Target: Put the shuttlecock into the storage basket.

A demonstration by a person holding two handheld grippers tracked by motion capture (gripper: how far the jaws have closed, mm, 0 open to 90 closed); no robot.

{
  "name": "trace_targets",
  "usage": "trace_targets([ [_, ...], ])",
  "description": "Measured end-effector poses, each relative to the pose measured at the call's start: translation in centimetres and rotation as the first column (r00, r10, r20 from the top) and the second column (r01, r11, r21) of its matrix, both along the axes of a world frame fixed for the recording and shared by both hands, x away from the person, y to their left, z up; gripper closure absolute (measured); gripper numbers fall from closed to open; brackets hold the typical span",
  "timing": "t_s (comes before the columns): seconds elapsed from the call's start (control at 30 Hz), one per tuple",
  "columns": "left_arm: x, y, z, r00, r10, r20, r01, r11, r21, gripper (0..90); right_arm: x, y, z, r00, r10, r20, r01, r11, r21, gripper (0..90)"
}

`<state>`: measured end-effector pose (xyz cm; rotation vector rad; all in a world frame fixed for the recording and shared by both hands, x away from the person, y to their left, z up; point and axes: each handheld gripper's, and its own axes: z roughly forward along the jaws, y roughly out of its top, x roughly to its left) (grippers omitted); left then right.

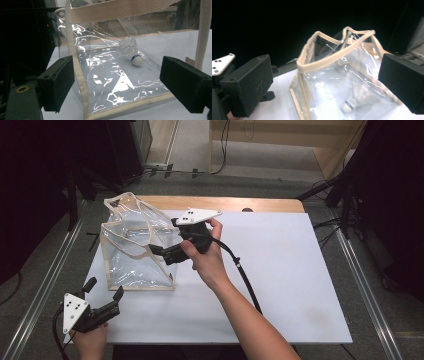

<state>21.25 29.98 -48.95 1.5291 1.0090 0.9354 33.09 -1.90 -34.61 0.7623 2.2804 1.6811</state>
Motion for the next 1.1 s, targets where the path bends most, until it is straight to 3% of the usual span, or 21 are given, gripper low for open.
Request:
trace_targets([
  [0.37, 0.0, 0.0, 0.0, 1.0, 0.0, -0.002, 0.0, 1.0, 0.005, 13.3, -0.6, -1.9, -1.3, 0.9985, -0.047, 0.029, 0.048, 0.997, -0.052, 0.0],
  [1.1, 0.0, 0.0, 0.0, 1.0, -0.001, -0.002, 0.001, 1.0, 0.004, 13.3, -0.8, -5.4, -3.7, 0.9945, -0.102, 0.022, 0.103, 0.992, -0.067, 0.0],
])
